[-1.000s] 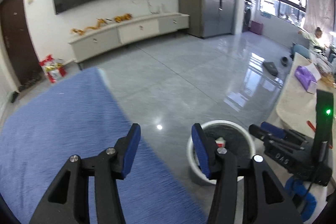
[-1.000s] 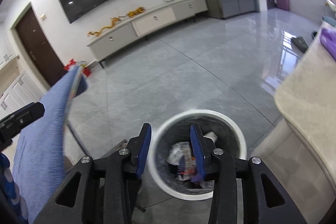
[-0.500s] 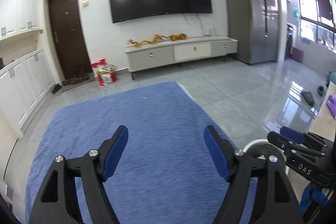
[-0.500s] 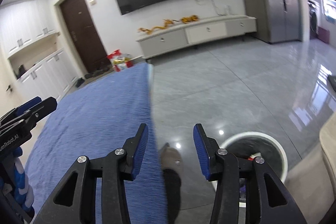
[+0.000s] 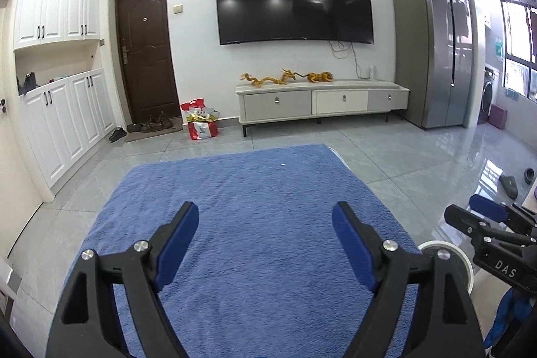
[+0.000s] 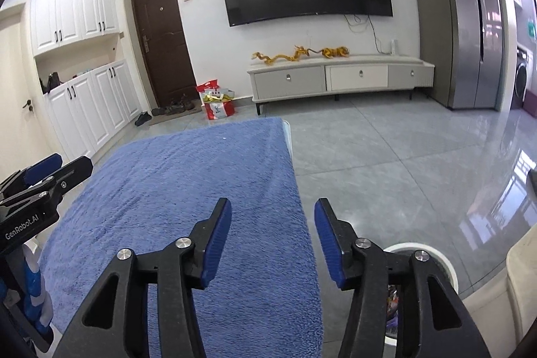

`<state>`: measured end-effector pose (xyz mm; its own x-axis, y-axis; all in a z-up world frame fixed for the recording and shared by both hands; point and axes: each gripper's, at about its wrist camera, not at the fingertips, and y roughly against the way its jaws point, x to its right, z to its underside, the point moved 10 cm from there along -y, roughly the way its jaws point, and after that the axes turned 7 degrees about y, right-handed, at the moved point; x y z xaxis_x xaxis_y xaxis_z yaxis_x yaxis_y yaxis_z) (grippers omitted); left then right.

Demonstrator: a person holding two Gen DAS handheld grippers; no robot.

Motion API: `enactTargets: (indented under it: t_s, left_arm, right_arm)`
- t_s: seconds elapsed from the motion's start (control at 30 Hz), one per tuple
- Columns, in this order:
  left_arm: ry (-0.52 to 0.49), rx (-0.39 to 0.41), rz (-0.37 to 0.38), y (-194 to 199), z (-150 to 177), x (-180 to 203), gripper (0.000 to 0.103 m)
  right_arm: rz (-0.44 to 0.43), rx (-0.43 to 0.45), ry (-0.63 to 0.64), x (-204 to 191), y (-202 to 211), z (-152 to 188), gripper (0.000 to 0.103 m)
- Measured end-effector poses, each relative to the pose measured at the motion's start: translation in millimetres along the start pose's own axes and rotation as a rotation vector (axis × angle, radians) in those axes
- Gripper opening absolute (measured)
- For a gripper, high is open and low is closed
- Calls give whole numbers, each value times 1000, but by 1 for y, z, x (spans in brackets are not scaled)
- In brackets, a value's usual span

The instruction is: Collect trash

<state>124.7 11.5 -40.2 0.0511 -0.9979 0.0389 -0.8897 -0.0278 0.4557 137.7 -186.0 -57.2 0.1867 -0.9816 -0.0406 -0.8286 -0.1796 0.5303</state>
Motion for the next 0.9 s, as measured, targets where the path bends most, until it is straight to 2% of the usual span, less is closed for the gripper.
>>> enactTargets:
  t_s: [0.23, 0.57, 0.9]
  left_arm:
    - [27, 29, -16, 11, -1, -15, 85]
    - [78, 54, -27, 16, -5, -40, 86]
    - [109, 57, -24, 20, 2, -59, 86]
  right_arm:
    - [19, 23, 51, -20, 9, -11, 61]
    - [53, 47, 95, -32, 17, -20, 73]
    - [71, 55, 114, -41, 21, -23, 75]
